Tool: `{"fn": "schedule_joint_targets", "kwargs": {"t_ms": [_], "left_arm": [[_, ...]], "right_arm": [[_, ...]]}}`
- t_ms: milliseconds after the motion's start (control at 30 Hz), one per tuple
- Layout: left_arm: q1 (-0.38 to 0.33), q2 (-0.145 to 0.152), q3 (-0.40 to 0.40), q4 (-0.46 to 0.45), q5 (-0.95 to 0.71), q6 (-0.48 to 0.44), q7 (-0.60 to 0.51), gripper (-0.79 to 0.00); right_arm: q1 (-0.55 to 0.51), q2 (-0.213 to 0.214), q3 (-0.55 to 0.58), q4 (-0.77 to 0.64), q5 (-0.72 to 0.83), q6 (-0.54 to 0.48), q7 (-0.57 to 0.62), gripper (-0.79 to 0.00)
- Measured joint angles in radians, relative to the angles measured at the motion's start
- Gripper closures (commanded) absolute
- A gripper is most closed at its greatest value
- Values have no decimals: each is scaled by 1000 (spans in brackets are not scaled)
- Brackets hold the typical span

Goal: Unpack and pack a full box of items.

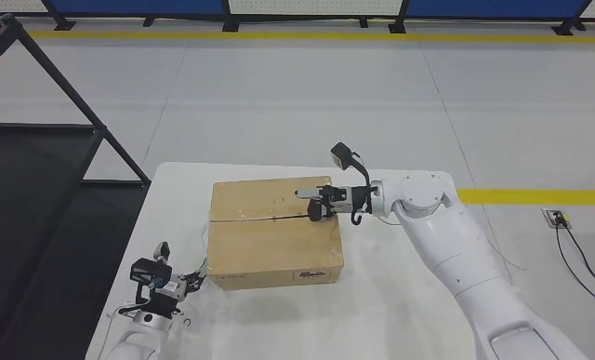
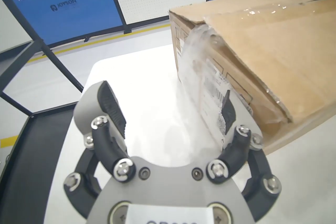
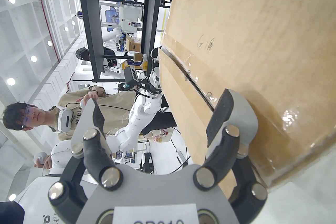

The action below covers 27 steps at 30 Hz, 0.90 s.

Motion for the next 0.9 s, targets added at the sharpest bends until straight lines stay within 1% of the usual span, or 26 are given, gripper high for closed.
{"fn": "schedule_joint_targets", "kwargs": {"t_ms": [133, 267, 367, 533, 733, 900], "left_arm": [[-23, -3, -2, 21, 8, 73, -6, -785], [-38, -4, -36, 41, 4, 158, -3, -785], [-45, -5, -59, 52, -26, 179, -7, -785], [-3, 1, -74, 23, -6, 113, 28, -785], [24, 6, -50, 8, 69, 51, 54, -785], [55, 9, -43, -26, 78, -19, 75, -785]], "right_arm": [[-1, 2, 3, -2, -2, 1, 1, -785], [-2, 4, 6, -3, -3, 2, -1, -785], [-1, 5, 6, -3, -4, 2, 1, -785], [6, 3, 2, 3, -1, 2, 4, -785], [15, -2, -6, 15, 3, 1, 5, -785], [20, -3, -9, 25, 4, -2, 6, -785]]}}
